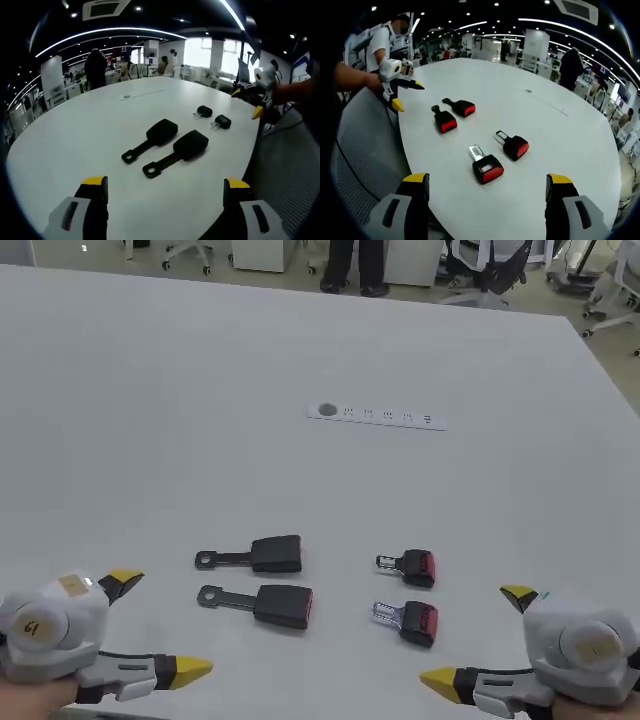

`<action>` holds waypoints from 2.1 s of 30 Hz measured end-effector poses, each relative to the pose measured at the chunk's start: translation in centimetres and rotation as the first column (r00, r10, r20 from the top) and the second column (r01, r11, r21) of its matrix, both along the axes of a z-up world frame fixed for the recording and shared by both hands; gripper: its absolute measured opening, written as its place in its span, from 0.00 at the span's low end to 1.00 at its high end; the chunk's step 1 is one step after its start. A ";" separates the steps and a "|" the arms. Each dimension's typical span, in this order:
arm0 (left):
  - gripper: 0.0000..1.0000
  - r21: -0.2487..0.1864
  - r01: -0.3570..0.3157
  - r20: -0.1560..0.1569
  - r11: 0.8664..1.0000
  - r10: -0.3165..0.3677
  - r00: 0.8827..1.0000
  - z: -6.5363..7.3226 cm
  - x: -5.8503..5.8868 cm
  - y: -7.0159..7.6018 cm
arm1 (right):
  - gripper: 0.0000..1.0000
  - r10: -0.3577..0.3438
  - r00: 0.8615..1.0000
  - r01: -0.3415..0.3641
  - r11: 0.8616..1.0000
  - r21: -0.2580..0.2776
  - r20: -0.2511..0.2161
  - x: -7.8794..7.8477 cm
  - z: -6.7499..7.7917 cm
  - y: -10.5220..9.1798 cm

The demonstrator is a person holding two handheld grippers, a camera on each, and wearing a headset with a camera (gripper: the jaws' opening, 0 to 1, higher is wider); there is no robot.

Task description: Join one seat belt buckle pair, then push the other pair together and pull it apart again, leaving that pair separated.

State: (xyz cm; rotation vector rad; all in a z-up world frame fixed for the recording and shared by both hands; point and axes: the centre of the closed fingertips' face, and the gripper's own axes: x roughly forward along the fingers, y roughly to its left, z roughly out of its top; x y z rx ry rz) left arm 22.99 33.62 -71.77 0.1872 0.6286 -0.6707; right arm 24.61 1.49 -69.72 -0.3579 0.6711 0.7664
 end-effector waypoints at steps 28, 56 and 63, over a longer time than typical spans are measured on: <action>0.85 0.112 0.079 -0.022 0.991 -0.077 0.997 -0.3 -0.4 0.5 | 0.83 0.074 0.997 -0.074 0.994 -0.077 -0.002 -0.1 -0.2 -0.4; 0.63 0.121 0.272 -0.094 0.955 -0.262 0.960 0.1 0.3 -3.3 | 0.63 0.207 0.978 -0.206 0.973 -0.106 -0.003 0.8 -0.5 1.6; 0.58 0.153 0.332 -0.092 0.931 -0.321 0.943 0.0 0.9 -4.3 | 0.55 0.233 0.972 -0.235 0.966 -0.112 -0.028 1.0 -1.3 2.0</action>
